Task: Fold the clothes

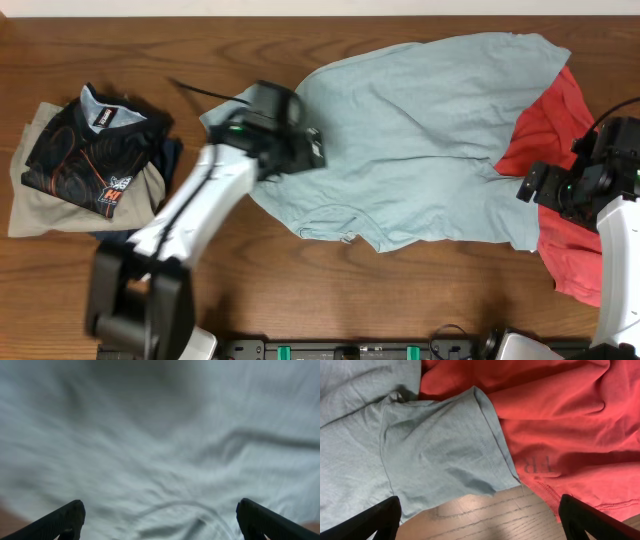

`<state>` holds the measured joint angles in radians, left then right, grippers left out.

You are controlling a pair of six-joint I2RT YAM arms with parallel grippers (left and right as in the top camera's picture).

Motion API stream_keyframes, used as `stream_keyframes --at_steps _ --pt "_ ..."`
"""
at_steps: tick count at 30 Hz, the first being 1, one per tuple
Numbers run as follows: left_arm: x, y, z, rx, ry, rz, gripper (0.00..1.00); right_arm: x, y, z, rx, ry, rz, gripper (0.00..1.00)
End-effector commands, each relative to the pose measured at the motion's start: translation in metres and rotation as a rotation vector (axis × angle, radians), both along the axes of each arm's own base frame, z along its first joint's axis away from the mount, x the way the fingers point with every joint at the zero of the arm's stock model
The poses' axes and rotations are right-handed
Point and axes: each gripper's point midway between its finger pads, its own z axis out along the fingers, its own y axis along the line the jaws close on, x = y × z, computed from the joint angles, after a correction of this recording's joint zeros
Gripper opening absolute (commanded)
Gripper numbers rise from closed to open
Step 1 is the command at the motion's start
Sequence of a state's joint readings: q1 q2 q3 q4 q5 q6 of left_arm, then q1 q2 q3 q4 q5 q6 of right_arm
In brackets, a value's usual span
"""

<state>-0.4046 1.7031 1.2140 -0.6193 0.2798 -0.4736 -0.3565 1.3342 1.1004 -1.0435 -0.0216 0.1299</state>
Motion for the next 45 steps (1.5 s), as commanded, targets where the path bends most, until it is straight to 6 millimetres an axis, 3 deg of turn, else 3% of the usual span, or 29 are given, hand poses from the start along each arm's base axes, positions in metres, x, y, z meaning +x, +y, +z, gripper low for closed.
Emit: stream_keyframes --at_steps 1,7,12,13,17,21,23,24,34,39,45 --pt "-0.035 -0.037 -0.033 -0.047 0.158 -0.070 0.98 -0.001 0.000 0.000 -0.008 0.003 -0.010 0.99" --pt "-0.082 -0.075 -0.076 -0.007 0.327 -0.123 0.98 -0.002 0.001 0.000 -0.009 0.006 -0.007 0.99" --pt "-0.103 -0.088 -0.092 0.037 0.360 -0.184 0.97 -0.002 0.000 0.000 -0.009 0.006 -0.007 0.99" --pt "-0.104 -0.088 -0.094 0.046 0.357 -0.186 0.93 -0.002 0.000 0.000 -0.009 0.006 -0.007 0.99" --pt "-0.097 -0.077 -0.098 0.112 0.322 -0.169 0.56 -0.002 0.001 0.000 -0.009 0.006 -0.007 0.99" --pt "-0.091 -0.060 -0.101 0.179 0.304 -0.154 0.26 -0.003 0.001 0.000 -0.008 0.009 -0.007 0.99" --pt "-0.086 -0.049 -0.103 0.216 0.294 -0.147 0.10 -0.003 0.001 -0.001 -0.007 0.012 -0.007 0.99" --pt "-0.084 -0.043 -0.103 0.234 0.291 -0.138 0.06 -0.003 0.001 -0.001 -0.006 0.013 -0.007 0.99" --pt "-0.045 0.030 -0.105 0.315 0.292 0.026 0.06 -0.004 0.000 -0.001 -0.010 0.014 -0.008 0.99" --pt "-0.006 0.103 -0.103 0.458 0.197 0.149 0.06 -0.004 0.001 -0.001 -0.009 0.015 -0.008 0.99" --pt "0.047 0.175 -0.094 0.430 0.074 0.393 0.06 -0.004 0.001 -0.001 -0.009 0.015 -0.008 0.99"
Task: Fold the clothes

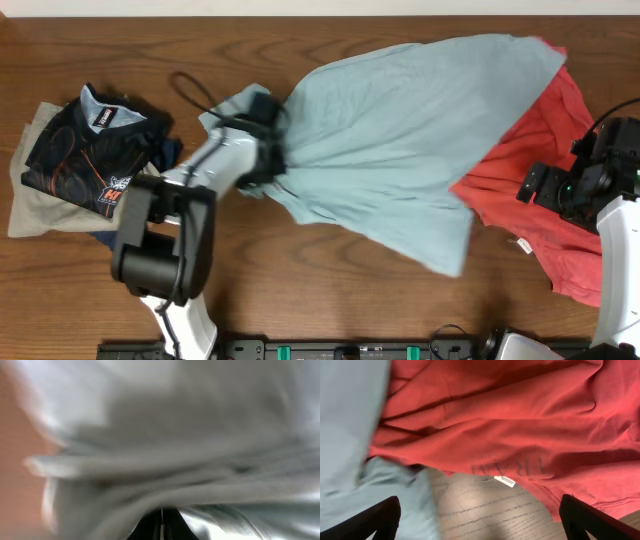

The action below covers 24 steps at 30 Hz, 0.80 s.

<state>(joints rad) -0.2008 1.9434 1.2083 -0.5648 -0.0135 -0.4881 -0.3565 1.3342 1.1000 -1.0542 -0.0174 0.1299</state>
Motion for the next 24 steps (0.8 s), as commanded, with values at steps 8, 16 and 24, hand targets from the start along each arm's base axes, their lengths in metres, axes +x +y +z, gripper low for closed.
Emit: stream_keyframes --at_steps 8,16,24 --pt "0.067 0.112 0.047 0.051 -0.177 0.198 0.06 -0.001 0.000 0.000 -0.010 0.003 -0.007 0.99" --pt "0.025 0.015 0.072 -0.390 0.041 0.046 0.44 0.001 0.000 0.001 -0.012 -0.005 -0.007 0.99" --pt "-0.040 -0.062 0.067 -0.449 0.284 -0.080 0.88 0.001 0.000 0.000 -0.012 -0.003 -0.007 0.99"
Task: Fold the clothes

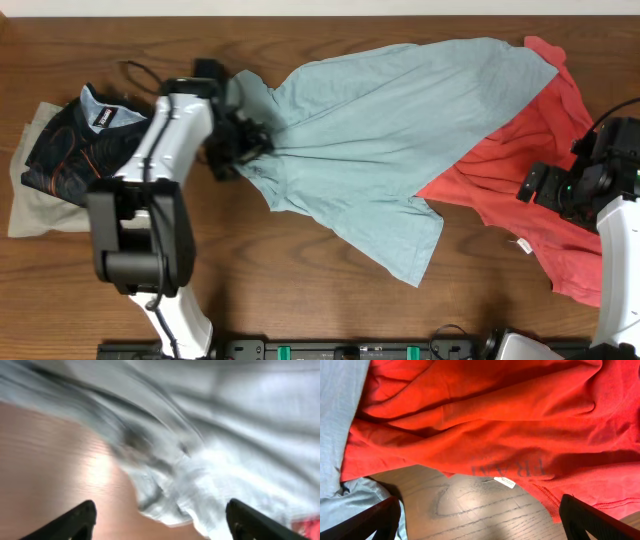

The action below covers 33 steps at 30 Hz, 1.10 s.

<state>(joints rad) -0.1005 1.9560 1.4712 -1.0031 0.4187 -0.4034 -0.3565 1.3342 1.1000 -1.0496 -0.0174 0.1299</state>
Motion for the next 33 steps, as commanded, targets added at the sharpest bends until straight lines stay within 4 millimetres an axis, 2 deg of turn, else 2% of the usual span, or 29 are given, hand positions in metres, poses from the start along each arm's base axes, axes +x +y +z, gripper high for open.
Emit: stream_keyframes --at_steps 1,6,13,19,22,28,31,33 --pt "-0.024 -0.038 0.002 -0.060 0.057 -0.073 0.89 -0.001 0.000 0.000 -0.010 0.001 -0.007 0.99" --pt "-0.060 -0.081 -0.010 -0.030 0.149 -0.096 1.00 -0.001 0.000 0.000 -0.009 0.004 -0.007 0.99" --pt "-0.105 -0.132 -0.041 0.006 0.202 -0.100 0.98 -0.001 0.000 0.000 -0.008 0.005 -0.007 0.99" --pt "-0.125 -0.168 -0.062 -0.015 0.142 -0.141 0.98 -0.002 0.001 0.000 -0.007 0.008 -0.007 0.99" --pt "-0.124 -0.175 -0.072 0.025 0.061 -0.176 0.99 -0.002 0.001 0.000 -0.007 0.008 -0.007 0.99" --pt "-0.095 -0.174 -0.078 0.097 -0.106 -0.170 0.65 -0.003 0.001 -0.001 -0.006 0.011 -0.007 0.99" --pt "-0.089 -0.179 -0.076 0.079 -0.133 -0.167 0.59 -0.003 0.001 -0.001 -0.006 0.011 -0.007 0.99" --pt "-0.088 -0.180 -0.076 0.076 -0.138 -0.167 0.44 -0.003 0.001 -0.001 -0.006 0.011 -0.007 0.99"
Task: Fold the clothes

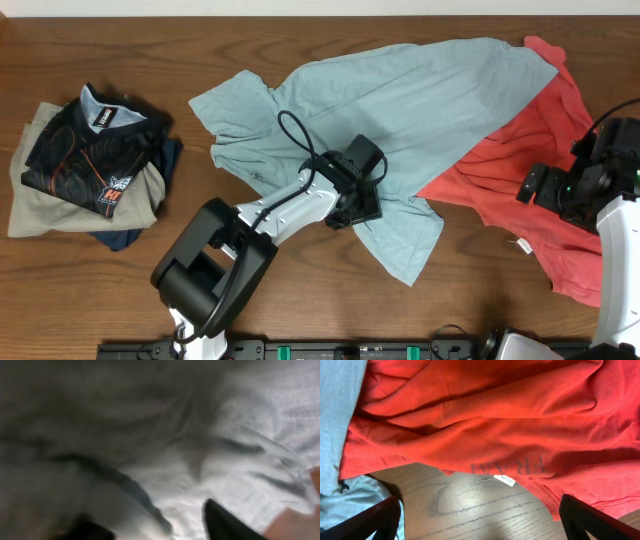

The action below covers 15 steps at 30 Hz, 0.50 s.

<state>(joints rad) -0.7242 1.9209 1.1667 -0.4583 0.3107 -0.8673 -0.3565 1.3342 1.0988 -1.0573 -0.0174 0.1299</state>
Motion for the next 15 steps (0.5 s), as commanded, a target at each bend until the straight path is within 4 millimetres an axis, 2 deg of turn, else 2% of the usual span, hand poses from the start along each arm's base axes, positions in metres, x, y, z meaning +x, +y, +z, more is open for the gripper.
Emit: stream_keyframes --at_steps 1,2,5,7,12,13,15 --pt "0.000 0.017 -0.020 0.086 -0.009 0.010 0.32 -0.001 0.000 0.000 -0.009 0.003 -0.007 0.99" --pt "0.000 0.018 -0.020 0.088 -0.010 0.011 0.27 -0.001 0.000 0.000 -0.009 0.003 -0.007 0.99" --pt "0.003 0.021 -0.021 0.107 -0.027 0.016 0.19 -0.001 0.000 0.000 -0.009 0.003 -0.007 0.99" --pt "0.006 0.024 -0.021 0.122 -0.040 0.021 0.08 -0.001 0.000 0.000 -0.009 0.003 -0.007 0.99" --pt "0.007 0.037 -0.023 0.168 -0.036 0.035 0.06 -0.001 0.000 0.000 -0.009 0.003 -0.007 0.99" --pt "0.006 0.042 -0.024 0.180 -0.025 0.043 0.06 -0.001 0.000 0.000 -0.009 0.003 -0.007 0.99" --pt "0.008 0.064 -0.025 0.233 0.006 0.076 0.06 -0.001 0.000 0.000 -0.009 0.003 -0.007 0.99"
